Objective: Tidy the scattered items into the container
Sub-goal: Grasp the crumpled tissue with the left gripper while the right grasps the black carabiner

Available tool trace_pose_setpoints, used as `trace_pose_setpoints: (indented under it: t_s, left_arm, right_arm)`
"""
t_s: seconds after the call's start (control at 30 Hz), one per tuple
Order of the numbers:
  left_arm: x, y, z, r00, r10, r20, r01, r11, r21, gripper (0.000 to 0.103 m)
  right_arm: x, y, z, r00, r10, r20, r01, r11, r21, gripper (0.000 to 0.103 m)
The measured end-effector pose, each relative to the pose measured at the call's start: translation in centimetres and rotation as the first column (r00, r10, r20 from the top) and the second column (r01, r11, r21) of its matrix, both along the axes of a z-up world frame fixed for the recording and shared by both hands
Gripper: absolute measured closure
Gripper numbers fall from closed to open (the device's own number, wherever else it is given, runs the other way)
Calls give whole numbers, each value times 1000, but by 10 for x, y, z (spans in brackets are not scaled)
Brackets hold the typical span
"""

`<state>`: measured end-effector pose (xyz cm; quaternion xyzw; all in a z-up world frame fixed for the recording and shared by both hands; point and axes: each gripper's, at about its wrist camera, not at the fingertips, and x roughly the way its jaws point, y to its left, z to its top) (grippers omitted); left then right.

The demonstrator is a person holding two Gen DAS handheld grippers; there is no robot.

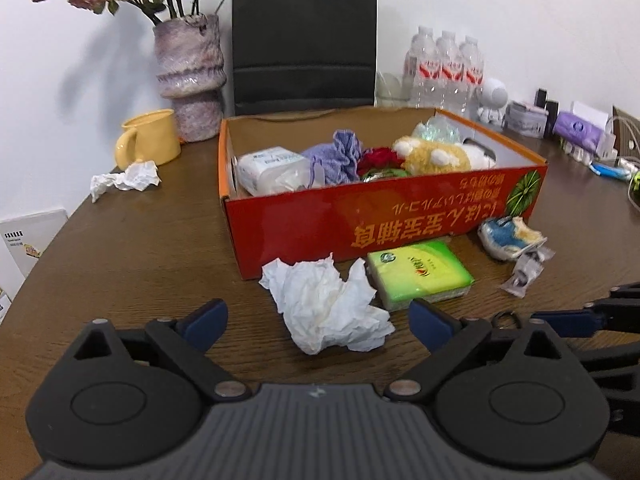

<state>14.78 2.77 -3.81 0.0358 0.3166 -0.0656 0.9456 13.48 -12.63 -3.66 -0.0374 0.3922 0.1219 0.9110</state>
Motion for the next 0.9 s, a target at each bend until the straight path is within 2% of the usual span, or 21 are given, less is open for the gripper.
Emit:
trace_pose_setpoints:
  t_s: [0.07,0.1,0.17,0.2,0.23,0.3,0.33,0.37,0.63,0.7,0.73,0.77,0.8,0.83,0.9]
  left_arm:
    - [6,-1,-4,1000,-11,-14,11,1000,9,12]
    - [8,-2,-7,1000,-12,-25,13,1000,13,19]
    - [14,-2,-14,998,-8,-59,9,1000,13,39]
    - [13,-2,-14,999,-13,-50,13,1000,5,50]
    - [13,-2,-12,999,-16,-45,16,1000,8,69]
    - [11,1,-11,999,-4,-44,3,1000,-11,71]
    - [10,2,-11,999,3,-44,-4,1000,-15,71]
    - [8,3,-11,999,9,-44,-10,1000,-15,71]
    - [-5,4,-7,999,0,-43,-2,999,-41,71]
    - [-8,3,-6,999,1,-42,-3,999,-48,71]
    - [-10,4,-6,999,2,-41,-4,999,-52,71]
    - [-11,4,-6,999,3,-41,-6,998,-55,71]
    - [-12,5,-5,999,5,-42,-7,998,-57,71]
    - [-13,5,-5,999,7,-41,-10,998,-59,71]
    - [-16,7,-3,999,13,-40,-16,998,-65,71]
  right_arm:
    - [0,-2,0,1000,-4,-3,4,1000,2,81]
    - [-1,-3,1,1000,-1,-5,1,1000,4,81]
    - [-1,-4,1,1000,1,-5,-1,1000,7,81]
    - [-1,-5,1,1000,1,-5,-1,1000,9,81]
    - [0,-6,2,1000,2,-5,-2,1000,12,82]
    - [0,-6,2,1000,9,0,-9,1000,12,83]
    - [0,-6,3,1000,13,8,-13,1000,12,94]
    - [0,-6,4,1000,18,13,-19,1000,14,99]
    - [-2,-10,5,1000,19,25,-20,999,27,100]
    - [-3,-12,8,999,7,37,-8,1000,23,93]
    - [-3,-12,8,999,2,39,-3,1000,16,83]
    - [-3,-13,9,999,-3,39,2,1000,14,67]
    - [-2,-13,8,999,-7,38,6,1000,15,61]
    - [0,-13,8,999,-9,35,9,1000,11,57]
    - [4,-13,7,1000,-8,15,8,1000,9,57]
